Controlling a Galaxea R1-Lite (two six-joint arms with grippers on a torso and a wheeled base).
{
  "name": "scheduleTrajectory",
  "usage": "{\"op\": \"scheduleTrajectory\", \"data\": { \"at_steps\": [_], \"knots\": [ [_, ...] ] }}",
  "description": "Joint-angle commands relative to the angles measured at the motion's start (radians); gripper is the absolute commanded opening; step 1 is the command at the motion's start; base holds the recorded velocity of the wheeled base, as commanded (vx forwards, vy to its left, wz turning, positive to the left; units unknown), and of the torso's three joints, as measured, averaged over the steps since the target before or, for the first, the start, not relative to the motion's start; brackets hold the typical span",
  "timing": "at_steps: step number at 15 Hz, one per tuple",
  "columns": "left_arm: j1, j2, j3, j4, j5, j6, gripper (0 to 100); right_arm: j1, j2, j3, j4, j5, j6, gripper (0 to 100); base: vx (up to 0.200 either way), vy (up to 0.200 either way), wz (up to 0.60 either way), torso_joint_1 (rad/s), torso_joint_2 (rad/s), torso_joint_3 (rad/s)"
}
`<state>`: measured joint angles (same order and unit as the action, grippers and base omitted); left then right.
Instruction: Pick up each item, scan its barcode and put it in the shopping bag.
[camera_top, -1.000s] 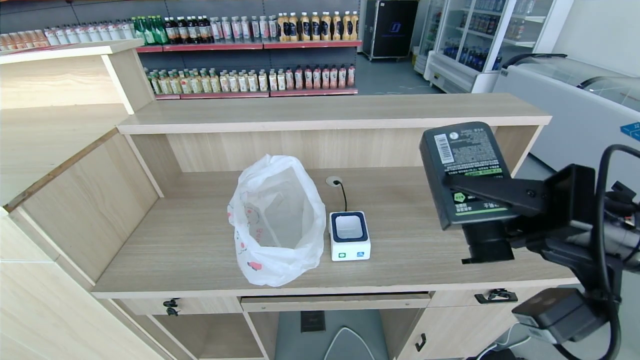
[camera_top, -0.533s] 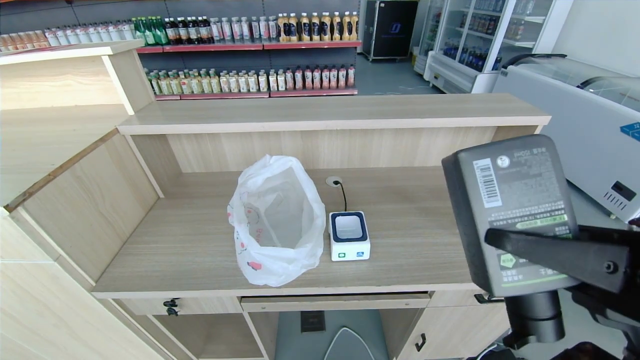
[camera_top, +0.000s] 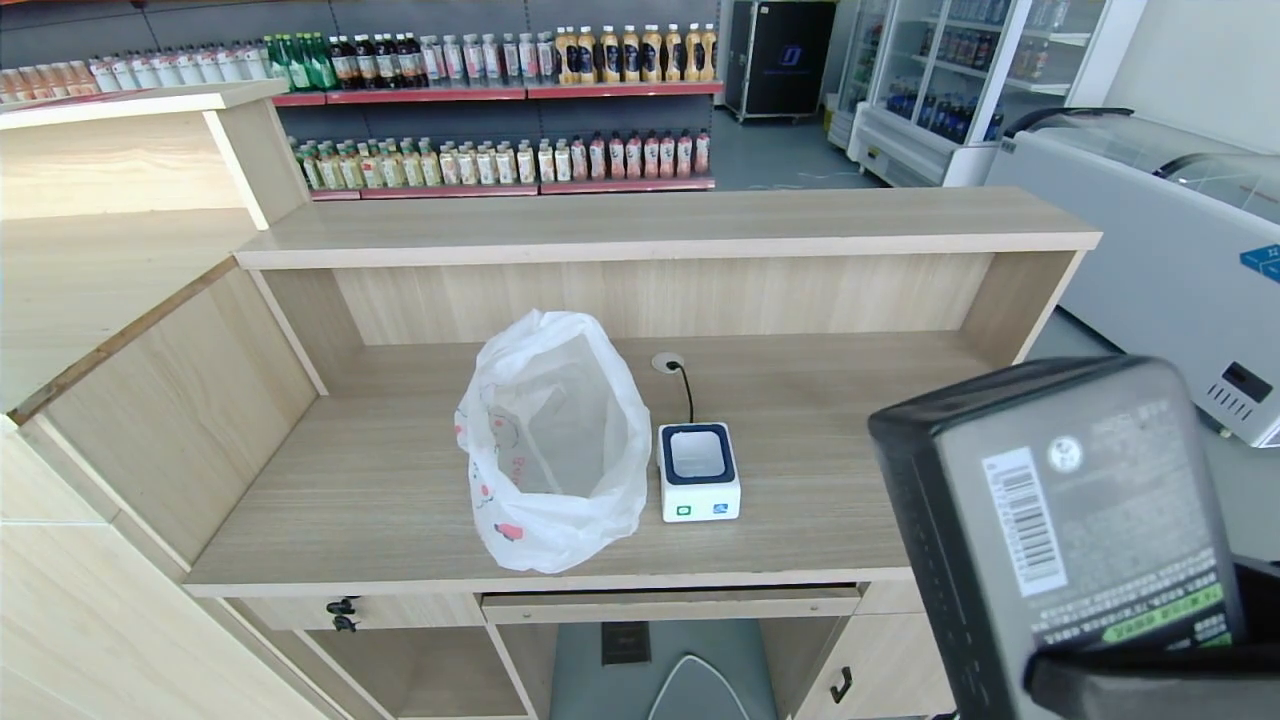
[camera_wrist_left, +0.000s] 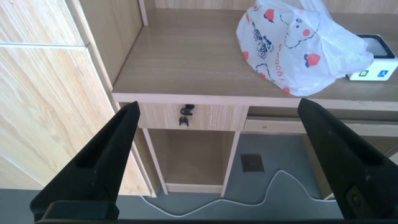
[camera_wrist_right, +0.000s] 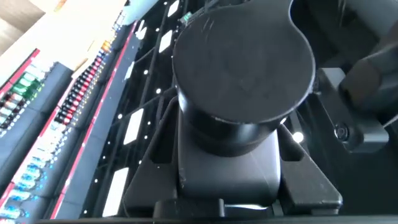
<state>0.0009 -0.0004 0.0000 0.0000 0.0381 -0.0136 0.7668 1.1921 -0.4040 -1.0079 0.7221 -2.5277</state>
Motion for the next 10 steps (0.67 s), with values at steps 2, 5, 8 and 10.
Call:
{"op": "scheduleTrajectory", "data": {
  "at_steps": [2,5,8,10],
  "knots": [
    [0.001,0.0,0.0,0.0,0.0,0.0,100,0.006,-0.031,-0.024,0.003,-0.024,0.027,0,0.0,0.0,0.0,0.0,0.0,0.0],
    [0.001,0.0,0.0,0.0,0.0,0.0,100,0.058,-0.04,0.008,0.005,-0.03,0.026,0,0.0,0.0,0.0,0.0,0.0,0.0],
    [0.001,0.0,0.0,0.0,0.0,0.0,100,0.071,-0.055,0.036,0.003,-0.041,0.027,0,0.0,0.0,0.0,0.0,0.0,0.0],
    [0.001,0.0,0.0,0.0,0.0,0.0,100,0.071,-0.057,0.028,0.003,-0.041,0.03,0,0.0,0.0,0.0,0.0,0.0,0.0]
  ]
}}
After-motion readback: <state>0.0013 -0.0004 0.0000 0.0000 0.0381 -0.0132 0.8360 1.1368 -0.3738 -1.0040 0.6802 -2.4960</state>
